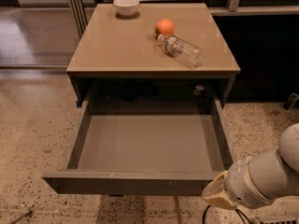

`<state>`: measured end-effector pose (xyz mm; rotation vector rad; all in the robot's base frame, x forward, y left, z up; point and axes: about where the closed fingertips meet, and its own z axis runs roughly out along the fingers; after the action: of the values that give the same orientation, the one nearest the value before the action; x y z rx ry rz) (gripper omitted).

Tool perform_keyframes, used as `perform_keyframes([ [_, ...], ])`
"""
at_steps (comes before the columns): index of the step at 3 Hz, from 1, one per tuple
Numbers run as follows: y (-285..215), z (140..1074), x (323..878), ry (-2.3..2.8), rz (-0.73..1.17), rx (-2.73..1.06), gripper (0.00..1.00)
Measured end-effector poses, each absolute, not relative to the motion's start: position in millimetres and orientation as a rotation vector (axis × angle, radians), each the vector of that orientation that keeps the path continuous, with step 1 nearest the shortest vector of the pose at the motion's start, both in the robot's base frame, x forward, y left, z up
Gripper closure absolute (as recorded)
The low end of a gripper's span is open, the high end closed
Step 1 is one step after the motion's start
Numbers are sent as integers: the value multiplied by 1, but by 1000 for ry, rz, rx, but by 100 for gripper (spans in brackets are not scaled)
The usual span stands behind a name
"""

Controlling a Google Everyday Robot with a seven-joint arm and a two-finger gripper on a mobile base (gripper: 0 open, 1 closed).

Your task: Close top drawer

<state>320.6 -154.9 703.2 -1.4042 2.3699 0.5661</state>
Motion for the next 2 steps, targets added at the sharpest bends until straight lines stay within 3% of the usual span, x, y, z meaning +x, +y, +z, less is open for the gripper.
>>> perform_keyframes([
  [2, -135, 686, 325, 2343, 604, -1335, 100],
])
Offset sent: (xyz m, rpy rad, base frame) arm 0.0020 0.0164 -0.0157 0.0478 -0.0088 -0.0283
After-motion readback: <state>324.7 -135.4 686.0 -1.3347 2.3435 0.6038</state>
